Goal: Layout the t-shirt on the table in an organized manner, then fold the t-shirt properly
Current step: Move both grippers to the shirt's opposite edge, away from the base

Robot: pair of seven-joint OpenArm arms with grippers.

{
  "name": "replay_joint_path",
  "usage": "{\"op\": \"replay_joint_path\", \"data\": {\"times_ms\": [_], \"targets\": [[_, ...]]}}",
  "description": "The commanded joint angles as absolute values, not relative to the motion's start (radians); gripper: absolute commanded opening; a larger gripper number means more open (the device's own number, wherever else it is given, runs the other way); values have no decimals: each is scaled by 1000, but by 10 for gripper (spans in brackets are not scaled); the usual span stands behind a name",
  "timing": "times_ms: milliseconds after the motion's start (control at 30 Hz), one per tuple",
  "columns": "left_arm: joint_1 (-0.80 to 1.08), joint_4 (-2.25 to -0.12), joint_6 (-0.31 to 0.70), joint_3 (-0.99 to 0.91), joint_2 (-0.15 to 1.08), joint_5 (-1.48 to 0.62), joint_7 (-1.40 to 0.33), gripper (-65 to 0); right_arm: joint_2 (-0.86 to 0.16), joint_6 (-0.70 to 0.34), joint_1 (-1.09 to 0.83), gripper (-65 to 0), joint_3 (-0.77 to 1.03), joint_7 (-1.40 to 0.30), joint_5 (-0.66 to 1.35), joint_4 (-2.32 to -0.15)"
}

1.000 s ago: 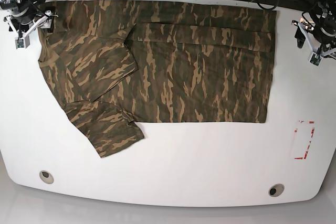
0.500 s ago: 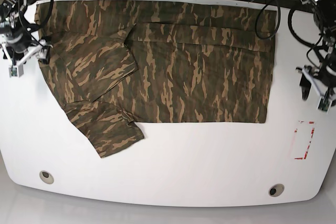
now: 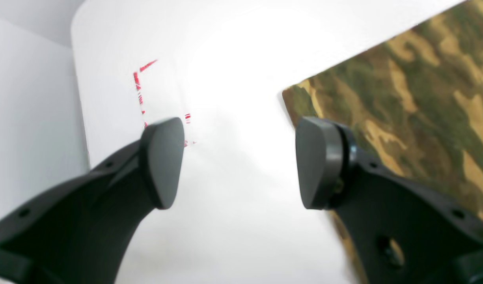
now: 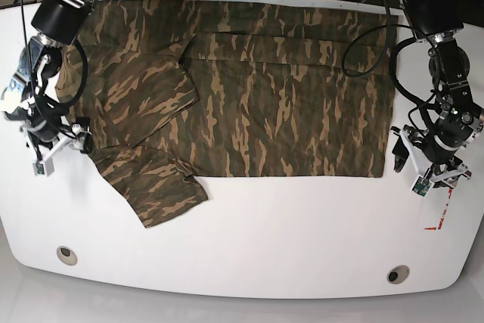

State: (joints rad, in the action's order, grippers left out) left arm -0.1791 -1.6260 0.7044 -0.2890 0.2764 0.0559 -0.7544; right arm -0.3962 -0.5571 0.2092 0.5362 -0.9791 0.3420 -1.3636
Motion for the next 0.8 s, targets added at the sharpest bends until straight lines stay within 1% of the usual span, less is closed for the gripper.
{"op": "replay_joint_path", "data": {"times_ms": [0,267,500,767], "targets": [[-222,-1615,698,-291,257,77,-734,-232,-418,-561,308,-157,490,-891,320,-1268],[-243,-1604,698,-289,243,110,-734,-231,-418,-561,429,-157,415,-760,259,-1069],[-242,-1604,698,-289,242,110,-733,-231,-420,-564,516,-157,397,-673,213,-914],[-237,-1606,698,-289,242,110,-733,-231,-414,-610,553,-160,397,-570,193,-777]]}}
